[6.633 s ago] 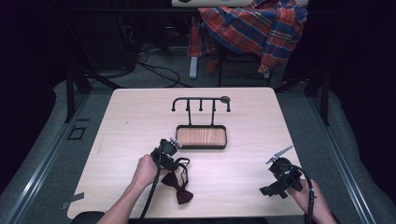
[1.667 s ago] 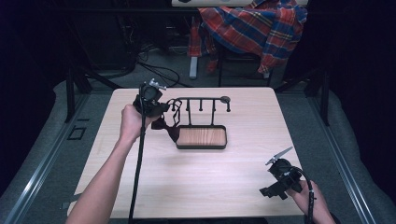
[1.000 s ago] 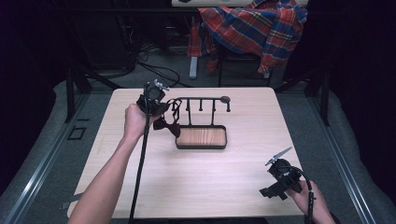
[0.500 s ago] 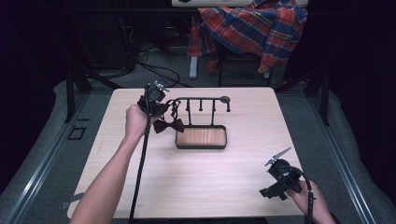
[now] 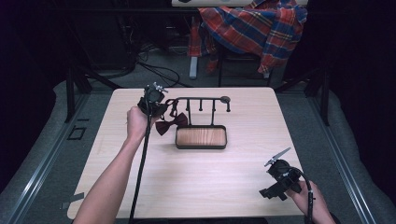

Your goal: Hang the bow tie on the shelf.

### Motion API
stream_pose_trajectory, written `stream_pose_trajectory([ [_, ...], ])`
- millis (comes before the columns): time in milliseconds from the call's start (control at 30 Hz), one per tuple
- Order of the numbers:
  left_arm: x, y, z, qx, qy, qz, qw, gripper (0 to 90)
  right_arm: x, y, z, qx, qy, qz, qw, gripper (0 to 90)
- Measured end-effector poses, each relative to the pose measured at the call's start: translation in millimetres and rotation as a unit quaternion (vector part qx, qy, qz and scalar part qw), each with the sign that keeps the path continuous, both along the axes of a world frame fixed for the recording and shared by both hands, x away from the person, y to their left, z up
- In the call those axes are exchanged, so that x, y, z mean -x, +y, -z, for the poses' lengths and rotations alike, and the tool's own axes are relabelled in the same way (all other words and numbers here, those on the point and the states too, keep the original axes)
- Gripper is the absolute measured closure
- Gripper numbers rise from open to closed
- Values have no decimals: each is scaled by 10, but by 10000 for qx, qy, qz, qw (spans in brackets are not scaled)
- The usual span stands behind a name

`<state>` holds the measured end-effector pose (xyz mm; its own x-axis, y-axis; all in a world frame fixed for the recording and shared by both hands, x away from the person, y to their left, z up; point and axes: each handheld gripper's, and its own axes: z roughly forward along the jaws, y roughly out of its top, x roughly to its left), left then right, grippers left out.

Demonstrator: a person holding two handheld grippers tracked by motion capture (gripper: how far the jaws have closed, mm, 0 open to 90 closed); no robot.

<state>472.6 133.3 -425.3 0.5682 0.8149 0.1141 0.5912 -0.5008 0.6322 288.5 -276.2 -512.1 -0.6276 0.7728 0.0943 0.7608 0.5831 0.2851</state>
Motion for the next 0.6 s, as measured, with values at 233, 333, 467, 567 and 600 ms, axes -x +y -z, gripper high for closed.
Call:
stream_pose_trajectory([
  [233, -35, -12, 40, 45, -23, -43, 10000, 868, -1, 10, -2, 62, 19, -14, 10000, 155],
  [333, -44, -17, 63, 28, 32, -41, 10000, 866, -1, 9, 1, 53, 18, -11, 10000, 155],
  [467, -53, -27, 109, -86, 144, 4, 9999, 859, -2, 11, 2, 66, 30, -29, 10000, 155],
  [567, -51, -21, 127, -67, 203, 28, 9998, 842, 0, 12, 2, 61, 36, -33, 10000, 155],
  [600, -47, -23, 137, -65, 198, 16, 9998, 833, -1, 12, 3, 61, 34, -32, 10000, 155],
])
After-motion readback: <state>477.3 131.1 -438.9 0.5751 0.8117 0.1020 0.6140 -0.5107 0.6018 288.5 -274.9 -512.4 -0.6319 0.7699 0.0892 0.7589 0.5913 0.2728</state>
